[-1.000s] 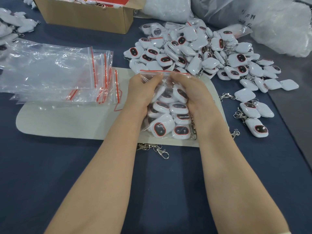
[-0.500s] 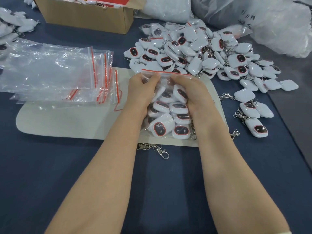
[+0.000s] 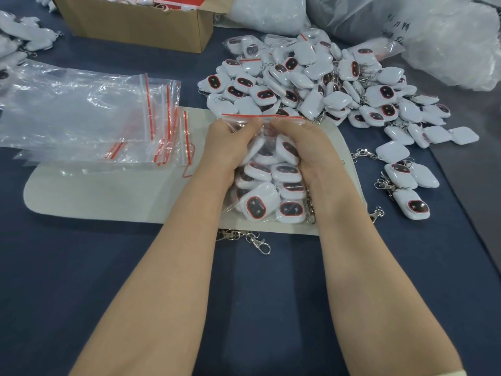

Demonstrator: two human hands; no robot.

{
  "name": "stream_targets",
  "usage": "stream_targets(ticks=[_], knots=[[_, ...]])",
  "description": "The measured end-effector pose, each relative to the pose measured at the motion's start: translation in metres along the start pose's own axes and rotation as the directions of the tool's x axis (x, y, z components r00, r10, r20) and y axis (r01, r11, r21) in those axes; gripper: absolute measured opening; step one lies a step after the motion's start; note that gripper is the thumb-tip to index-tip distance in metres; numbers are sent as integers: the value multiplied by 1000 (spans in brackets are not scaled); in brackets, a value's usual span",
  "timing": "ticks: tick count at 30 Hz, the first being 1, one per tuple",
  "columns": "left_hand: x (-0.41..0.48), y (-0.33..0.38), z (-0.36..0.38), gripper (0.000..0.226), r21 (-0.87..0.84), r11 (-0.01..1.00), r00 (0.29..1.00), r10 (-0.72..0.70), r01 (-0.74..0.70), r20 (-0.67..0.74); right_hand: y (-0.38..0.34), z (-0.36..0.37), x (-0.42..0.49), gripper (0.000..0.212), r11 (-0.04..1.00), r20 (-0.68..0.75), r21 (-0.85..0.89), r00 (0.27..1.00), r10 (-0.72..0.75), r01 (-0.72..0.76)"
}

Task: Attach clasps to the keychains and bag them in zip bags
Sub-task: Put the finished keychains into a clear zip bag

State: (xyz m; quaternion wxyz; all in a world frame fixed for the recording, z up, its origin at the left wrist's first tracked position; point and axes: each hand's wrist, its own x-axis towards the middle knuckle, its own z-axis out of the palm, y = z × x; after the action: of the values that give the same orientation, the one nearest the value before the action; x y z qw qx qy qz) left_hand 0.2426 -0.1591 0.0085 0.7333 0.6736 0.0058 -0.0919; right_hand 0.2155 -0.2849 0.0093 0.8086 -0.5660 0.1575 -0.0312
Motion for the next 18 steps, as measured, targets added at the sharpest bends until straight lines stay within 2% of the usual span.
stream_targets(ticks=[2,6,10,14,18], knots=[[0,0,0,5,10,1000,1000,14,-14,-1,0,0,-1,21,1000,5,14,1000,7,-7],[-3,0,1,5,13,1000,1000,20,-20,-1,-1,1,-2,6,999,-5,-35,1000,-12,12],[-4,2,1,7,-8,1000,1000,-6,6,21,0,0,-1,8,999,-26,-36,999,-29,28],[-6,2,0,16,-29,999,999,-19,20,47,1,1,-3,3,999,-20,-23,999,-36,36],[-6,1,1,6,-44,999,1000,10,-10,16,1,1,-3,7,999,-7,-31,999,-43,43]])
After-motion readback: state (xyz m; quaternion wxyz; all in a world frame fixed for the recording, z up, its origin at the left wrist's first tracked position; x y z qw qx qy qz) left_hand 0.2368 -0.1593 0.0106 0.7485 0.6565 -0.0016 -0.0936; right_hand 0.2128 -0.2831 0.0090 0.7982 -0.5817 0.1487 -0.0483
